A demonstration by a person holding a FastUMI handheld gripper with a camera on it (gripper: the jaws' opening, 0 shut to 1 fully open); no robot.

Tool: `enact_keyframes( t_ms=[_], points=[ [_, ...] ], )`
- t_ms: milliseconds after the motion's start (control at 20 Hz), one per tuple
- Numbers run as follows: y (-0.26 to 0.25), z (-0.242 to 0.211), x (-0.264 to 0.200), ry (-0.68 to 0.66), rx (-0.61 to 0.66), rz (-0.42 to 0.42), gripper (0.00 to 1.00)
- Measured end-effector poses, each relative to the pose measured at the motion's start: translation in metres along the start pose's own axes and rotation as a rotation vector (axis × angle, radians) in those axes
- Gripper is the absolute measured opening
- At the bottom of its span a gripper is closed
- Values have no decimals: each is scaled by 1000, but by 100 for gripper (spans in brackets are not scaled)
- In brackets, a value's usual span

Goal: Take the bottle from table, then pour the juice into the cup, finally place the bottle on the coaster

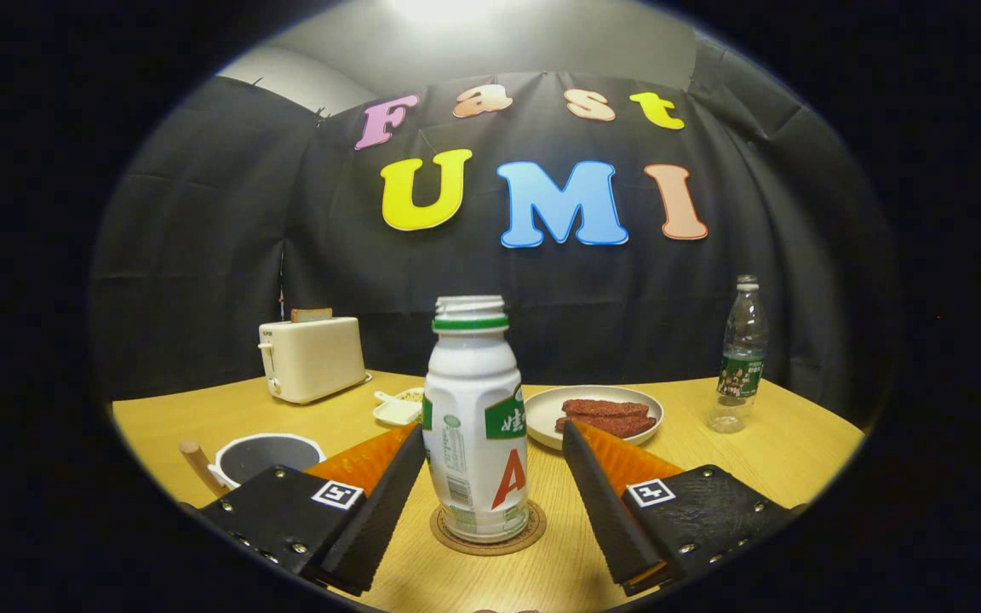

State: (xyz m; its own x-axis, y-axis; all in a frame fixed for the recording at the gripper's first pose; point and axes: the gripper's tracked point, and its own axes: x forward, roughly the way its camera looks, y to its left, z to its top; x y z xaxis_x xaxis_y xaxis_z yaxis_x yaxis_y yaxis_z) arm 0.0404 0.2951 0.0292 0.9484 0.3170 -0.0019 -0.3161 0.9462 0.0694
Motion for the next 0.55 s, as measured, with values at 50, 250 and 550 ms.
enact_keyframes(
  t_ms=[50,250,550],
  points=[
    [-1,10,-4,-23,-20,-5,97],
    [0,56,-24,-118,-68,-23,97],
    [-2,102,-49,-210,-119,-42,97]
  ],
)
